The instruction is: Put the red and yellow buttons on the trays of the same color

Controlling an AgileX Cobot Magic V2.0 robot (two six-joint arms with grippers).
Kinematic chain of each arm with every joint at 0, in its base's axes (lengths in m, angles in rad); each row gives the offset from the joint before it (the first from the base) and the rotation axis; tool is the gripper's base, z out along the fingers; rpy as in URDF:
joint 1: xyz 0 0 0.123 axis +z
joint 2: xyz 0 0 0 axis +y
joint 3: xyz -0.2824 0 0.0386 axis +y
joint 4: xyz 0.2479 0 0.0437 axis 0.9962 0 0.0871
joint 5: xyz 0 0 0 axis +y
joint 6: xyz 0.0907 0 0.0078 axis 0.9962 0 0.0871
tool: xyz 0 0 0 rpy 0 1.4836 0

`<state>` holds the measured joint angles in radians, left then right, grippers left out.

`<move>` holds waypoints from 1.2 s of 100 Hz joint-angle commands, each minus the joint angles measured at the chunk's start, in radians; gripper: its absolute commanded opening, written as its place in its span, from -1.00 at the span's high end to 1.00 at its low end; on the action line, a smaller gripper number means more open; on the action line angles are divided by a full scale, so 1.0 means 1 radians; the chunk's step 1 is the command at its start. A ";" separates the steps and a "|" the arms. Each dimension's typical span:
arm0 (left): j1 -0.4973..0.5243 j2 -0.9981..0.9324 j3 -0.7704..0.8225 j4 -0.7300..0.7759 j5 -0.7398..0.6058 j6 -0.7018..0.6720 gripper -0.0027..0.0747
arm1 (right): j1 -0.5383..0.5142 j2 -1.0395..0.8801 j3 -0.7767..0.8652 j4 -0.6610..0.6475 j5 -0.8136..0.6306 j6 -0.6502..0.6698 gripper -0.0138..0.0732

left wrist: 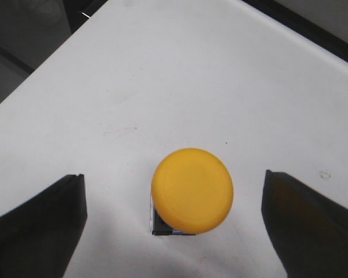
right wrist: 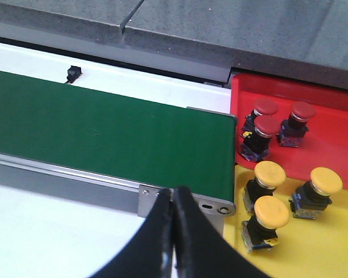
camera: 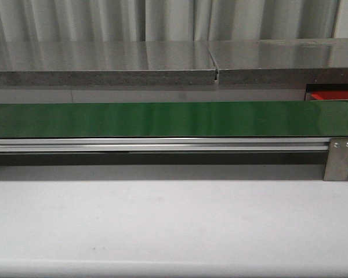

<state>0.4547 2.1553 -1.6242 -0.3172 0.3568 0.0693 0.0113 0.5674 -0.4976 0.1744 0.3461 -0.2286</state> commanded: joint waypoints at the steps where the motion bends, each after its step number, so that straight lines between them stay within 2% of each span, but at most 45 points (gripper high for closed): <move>1: -0.002 -0.043 -0.035 -0.026 -0.092 -0.003 -0.64 | -0.001 -0.003 -0.027 -0.004 -0.070 -0.005 0.84; 26: -0.020 -0.001 -0.035 -0.026 -0.189 -0.003 -0.63 | -0.001 -0.003 -0.027 -0.004 -0.070 -0.005 0.84; 33: -0.027 -0.001 -0.035 -0.026 -0.200 -0.003 -0.57 | -0.001 -0.003 -0.027 -0.004 -0.070 -0.005 0.84; 40: -0.034 -0.001 -0.035 -0.026 -0.218 -0.003 -0.40 | -0.001 -0.003 -0.027 -0.004 -0.069 -0.005 0.84; 55: -0.041 -0.001 -0.035 -0.026 -0.233 -0.003 0.08 | -0.001 -0.003 -0.027 -0.004 -0.069 -0.005 0.84; 69: -0.041 -0.001 -0.035 -0.026 -0.233 -0.003 0.30 | -0.001 -0.003 -0.027 -0.004 -0.069 -0.005 0.84; 120: -0.041 -0.053 -0.035 -0.026 -0.214 -0.003 0.31 | -0.001 -0.003 -0.027 -0.004 -0.069 -0.005 0.84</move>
<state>0.4160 2.2071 -1.6264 -0.3326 0.1980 0.0693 0.0113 0.5674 -0.4976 0.1744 0.3461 -0.2263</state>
